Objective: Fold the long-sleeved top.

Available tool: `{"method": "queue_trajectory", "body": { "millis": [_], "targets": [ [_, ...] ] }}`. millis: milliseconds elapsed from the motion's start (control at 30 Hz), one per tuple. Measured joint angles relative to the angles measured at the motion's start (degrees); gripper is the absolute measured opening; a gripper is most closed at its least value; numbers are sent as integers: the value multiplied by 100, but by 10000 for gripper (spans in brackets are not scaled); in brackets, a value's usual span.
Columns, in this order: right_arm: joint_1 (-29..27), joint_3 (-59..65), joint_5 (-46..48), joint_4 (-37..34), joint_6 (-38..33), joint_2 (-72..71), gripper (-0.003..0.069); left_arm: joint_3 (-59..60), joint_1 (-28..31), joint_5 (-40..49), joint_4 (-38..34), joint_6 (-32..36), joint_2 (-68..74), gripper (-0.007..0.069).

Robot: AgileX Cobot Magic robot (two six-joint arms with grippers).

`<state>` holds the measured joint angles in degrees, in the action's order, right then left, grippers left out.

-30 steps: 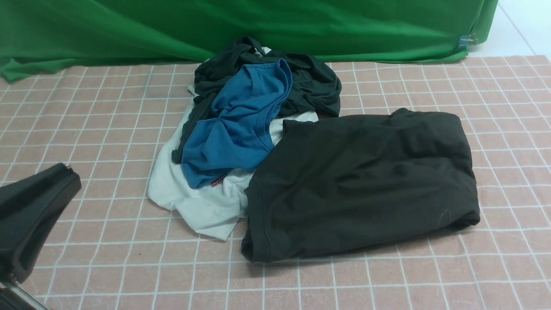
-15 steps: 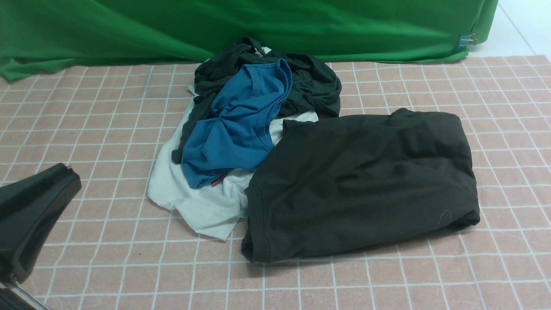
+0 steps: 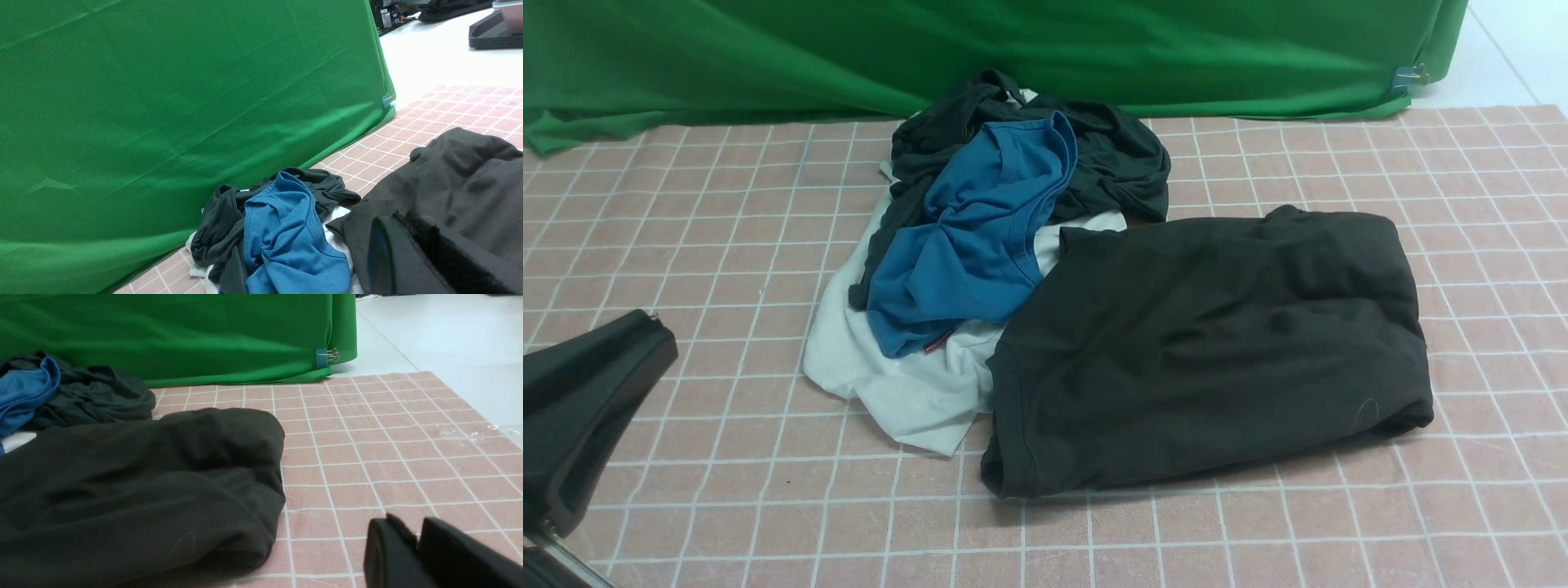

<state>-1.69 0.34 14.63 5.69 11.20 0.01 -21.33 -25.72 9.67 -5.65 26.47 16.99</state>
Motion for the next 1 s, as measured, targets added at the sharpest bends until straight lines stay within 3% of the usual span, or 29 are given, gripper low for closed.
{"method": "queue_trajectory", "body": {
  "millis": [333, 467, 567, 600, 633, 767, 1000],
  "targets": [
    [0, 0, 0, 0, 0, 0, 171, 23, 0, -29, 0, 0, 0, 20],
    [0, 0, -10, 0, 0, 0, 178, 234, 166, -426, -172, 0, -141, 20],
    [0, 0, -16, 0, 0, 0, 185, 571, 726, -863, -446, 0, -431, 20],
    [0, 0, -16, 0, 0, 0, 187, 845, 1253, -967, -655, 0, -651, 20],
    [0, 0, -16, 0, 0, 0, 187, 876, 1313, -967, -712, 0, -709, 20],
    [0, 0, -16, 0, 0, 0, 188, 1599, 2512, -730, -1220, 0, -1368, 20],
    [0, 0, -23, 0, 0, -12, 188, 2170, 2819, 244, -1246, -228, -1699, 20]
  ]
}}
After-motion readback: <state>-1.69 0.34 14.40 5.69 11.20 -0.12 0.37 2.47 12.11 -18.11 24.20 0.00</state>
